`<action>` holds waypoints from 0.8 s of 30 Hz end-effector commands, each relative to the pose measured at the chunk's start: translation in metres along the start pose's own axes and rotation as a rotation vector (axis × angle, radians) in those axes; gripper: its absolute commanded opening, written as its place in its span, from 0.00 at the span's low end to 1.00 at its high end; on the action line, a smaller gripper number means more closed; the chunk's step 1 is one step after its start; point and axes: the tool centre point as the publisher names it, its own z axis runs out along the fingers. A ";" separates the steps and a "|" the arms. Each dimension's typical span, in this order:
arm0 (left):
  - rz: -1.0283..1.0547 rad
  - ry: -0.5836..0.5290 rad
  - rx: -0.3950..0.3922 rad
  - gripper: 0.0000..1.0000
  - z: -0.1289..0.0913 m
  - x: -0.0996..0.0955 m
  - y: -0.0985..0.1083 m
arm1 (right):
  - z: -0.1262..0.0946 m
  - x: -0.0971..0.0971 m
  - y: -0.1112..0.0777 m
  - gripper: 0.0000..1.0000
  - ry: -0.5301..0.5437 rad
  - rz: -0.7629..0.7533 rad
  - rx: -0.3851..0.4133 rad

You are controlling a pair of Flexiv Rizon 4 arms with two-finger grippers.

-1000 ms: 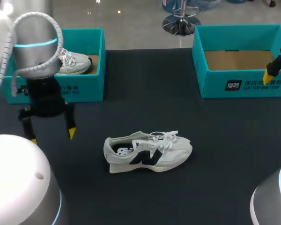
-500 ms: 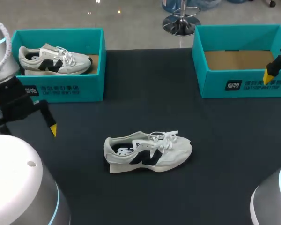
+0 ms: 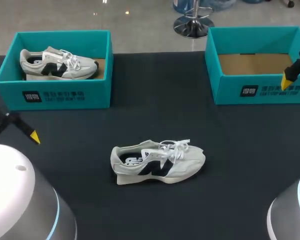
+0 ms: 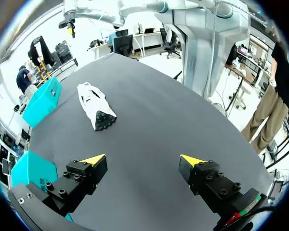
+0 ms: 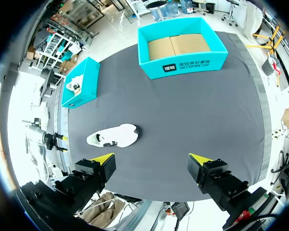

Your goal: Take the shoe out of the shoebox, open the shoe tongue, remove and reinsert the insole, then place the shoe into the shoebox

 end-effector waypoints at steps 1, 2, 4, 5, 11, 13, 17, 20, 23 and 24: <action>-0.227 -0.212 0.187 1.00 0.018 0.000 0.001 | 0.000 0.001 0.003 1.00 -0.003 0.000 0.006; -0.231 -0.208 0.185 1.00 0.022 0.000 0.000 | 0.000 0.001 0.003 1.00 -0.003 0.000 0.006; -0.259 -0.179 0.195 1.00 0.030 -0.001 -0.001 | 0.000 0.001 0.003 1.00 -0.003 0.000 0.006; -0.273 -0.169 0.199 1.00 0.034 -0.003 -0.001 | 0.000 0.001 0.003 1.00 -0.003 0.000 0.006; -0.310 -0.072 0.232 1.00 0.062 -0.014 -0.006 | 0.000 0.001 0.003 1.00 -0.003 0.000 0.006; -0.298 -0.049 0.245 1.00 0.071 -0.020 -0.008 | 0.000 0.001 0.003 1.00 -0.003 0.000 0.006; -0.261 0.002 0.277 1.00 0.090 -0.028 -0.009 | 0.000 0.001 0.003 1.00 -0.003 0.000 0.006; -0.243 0.023 0.302 1.00 0.106 -0.035 -0.005 | 0.000 0.001 0.003 1.00 -0.003 0.000 0.006; -0.268 0.011 0.336 1.00 0.118 -0.038 0.001 | 0.000 0.001 0.003 1.00 -0.003 0.000 0.006; -0.274 -0.001 0.362 1.00 0.121 -0.038 0.004 | 0.000 0.001 0.003 1.00 -0.003 0.000 0.006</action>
